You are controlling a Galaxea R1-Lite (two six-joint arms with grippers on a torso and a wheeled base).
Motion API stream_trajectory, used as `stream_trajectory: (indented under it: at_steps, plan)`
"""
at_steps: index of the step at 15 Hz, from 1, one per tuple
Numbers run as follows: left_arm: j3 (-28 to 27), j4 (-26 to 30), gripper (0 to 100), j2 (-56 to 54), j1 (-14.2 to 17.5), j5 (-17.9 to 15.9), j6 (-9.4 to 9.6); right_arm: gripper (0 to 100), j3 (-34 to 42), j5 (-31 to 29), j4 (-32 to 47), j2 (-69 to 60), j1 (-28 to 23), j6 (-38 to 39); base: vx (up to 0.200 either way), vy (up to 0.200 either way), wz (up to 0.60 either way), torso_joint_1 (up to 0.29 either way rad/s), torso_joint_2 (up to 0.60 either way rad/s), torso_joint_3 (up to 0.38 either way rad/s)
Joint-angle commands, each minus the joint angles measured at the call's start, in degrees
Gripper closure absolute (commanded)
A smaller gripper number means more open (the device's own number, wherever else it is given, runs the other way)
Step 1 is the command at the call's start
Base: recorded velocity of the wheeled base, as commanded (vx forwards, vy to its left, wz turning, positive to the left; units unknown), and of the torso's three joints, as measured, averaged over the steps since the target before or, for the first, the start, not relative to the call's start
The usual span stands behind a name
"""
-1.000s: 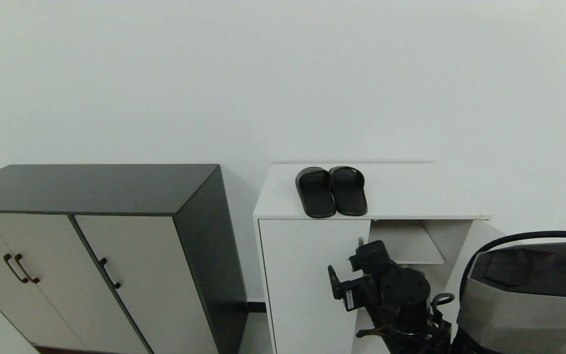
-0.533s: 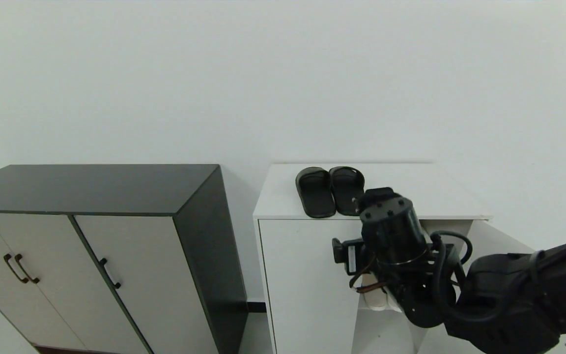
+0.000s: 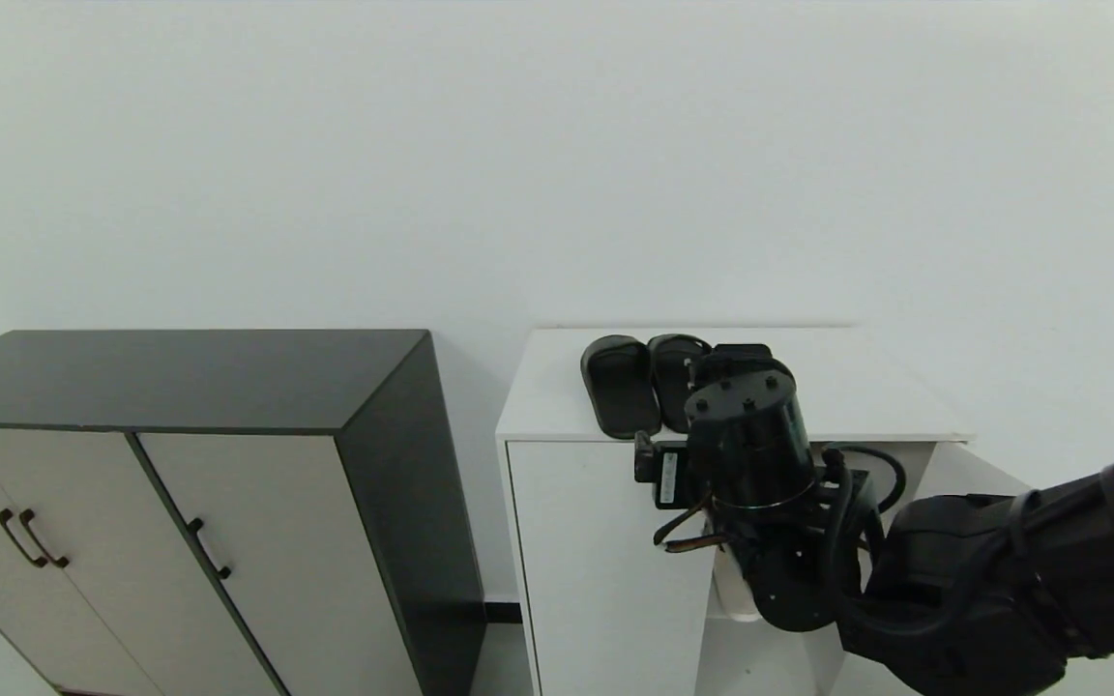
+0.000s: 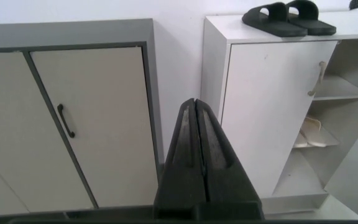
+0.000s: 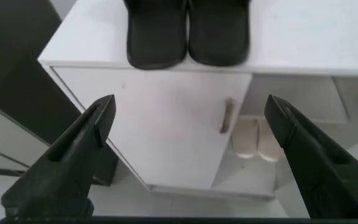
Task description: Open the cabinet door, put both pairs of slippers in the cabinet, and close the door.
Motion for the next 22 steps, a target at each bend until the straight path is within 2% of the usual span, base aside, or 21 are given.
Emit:
stream_trajectory:
  at_steps: [1,7,10,13,22]
  plan:
    - [0.0,0.0,100,0.0,0.0,0.0,-0.03,0,0.2,0.1,-0.2,1.3,-0.1,-0.1,0.200,0.000,0.00,0.007,0.00,0.007]
    - [0.0,0.0,100,0.0,0.0,0.0,-0.03,0,0.5,2.4,-3.5,4.3,-0.3,-2.4,0.200,0.000,0.00,0.006,0.00,-0.001]
    - [0.0,0.0,100,0.0,0.0,0.0,-0.12,0,-1.0,3.2,-7.4,8.9,-2.6,-4.2,0.200,0.000,0.00,0.001,0.00,0.001]
    - [0.0,0.0,100,0.0,0.0,0.0,-0.20,0,-3.5,5.2,-8.5,10.5,-3.7,-5.7,0.000,0.000,0.00,0.000,0.00,0.000]
    - [0.0,0.0,100,0.0,0.0,0.1,-0.29,0,-13.9,6.5,-8.1,17.5,-6.9,-9.8,0.000,0.000,0.00,0.000,0.00,0.000]
